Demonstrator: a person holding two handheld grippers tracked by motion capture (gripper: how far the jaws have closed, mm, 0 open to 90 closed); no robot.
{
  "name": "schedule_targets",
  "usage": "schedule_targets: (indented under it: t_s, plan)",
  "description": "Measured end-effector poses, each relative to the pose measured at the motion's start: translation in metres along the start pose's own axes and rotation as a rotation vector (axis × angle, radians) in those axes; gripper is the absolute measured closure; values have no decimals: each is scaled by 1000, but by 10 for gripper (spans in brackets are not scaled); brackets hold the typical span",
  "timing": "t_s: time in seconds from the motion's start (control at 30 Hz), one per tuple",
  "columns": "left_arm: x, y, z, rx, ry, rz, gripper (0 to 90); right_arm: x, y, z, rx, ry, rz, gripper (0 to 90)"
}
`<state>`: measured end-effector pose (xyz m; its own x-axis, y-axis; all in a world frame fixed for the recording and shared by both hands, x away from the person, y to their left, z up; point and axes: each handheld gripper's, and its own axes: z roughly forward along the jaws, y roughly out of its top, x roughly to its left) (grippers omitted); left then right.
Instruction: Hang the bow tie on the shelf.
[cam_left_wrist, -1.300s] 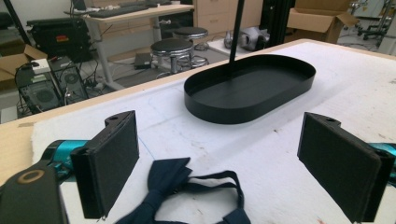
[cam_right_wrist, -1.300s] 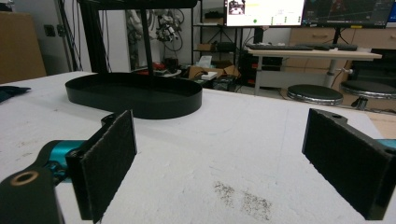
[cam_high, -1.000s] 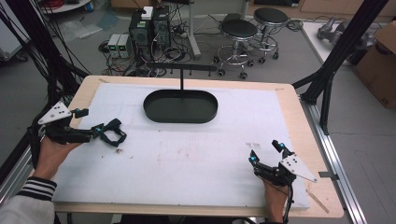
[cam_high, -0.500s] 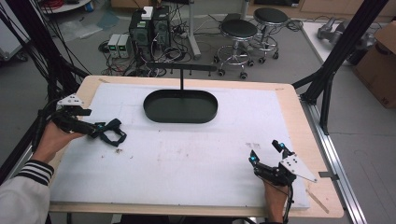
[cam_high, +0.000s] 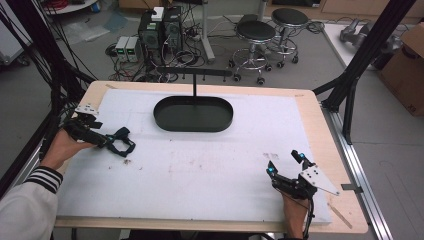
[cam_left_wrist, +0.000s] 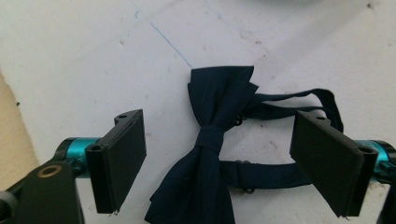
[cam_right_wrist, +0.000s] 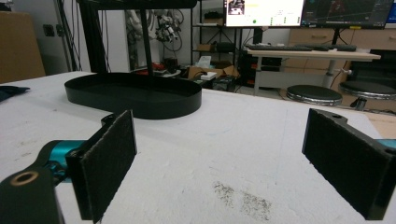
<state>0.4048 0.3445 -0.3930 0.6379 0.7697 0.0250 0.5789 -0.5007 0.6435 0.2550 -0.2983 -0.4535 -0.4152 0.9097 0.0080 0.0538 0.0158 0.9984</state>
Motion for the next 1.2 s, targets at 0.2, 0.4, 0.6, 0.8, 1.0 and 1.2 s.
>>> schedule_targets:
  t_s: [0.2, 0.4, 0.6, 0.8, 1.0, 1.2]
  plan:
    - [5, -2, 9, 47, 0, -20, 234, 0, 0, 0, -1, -3, 5, 90]
    - [4, -3, 17, 86, 7, 1, 260, -1, 0, 0, -6, -3, 0, 90]
    - [3, 4, 18, 146, 32, 13, 344, -1, 0, 0, -5, -5, -1, 90]
    - [2, 11, 20, 176, 31, 21, 395, 0, 0, 0, -3, -6, 2, 90]
    - [4, 8, 25, 220, 31, 25, 428, -1, 0, 0, -6, -4, 4, 90]
    - [5, 8, 27, 227, 47, 24, 475, 0, 0, 0, -7, -5, 2, 90]
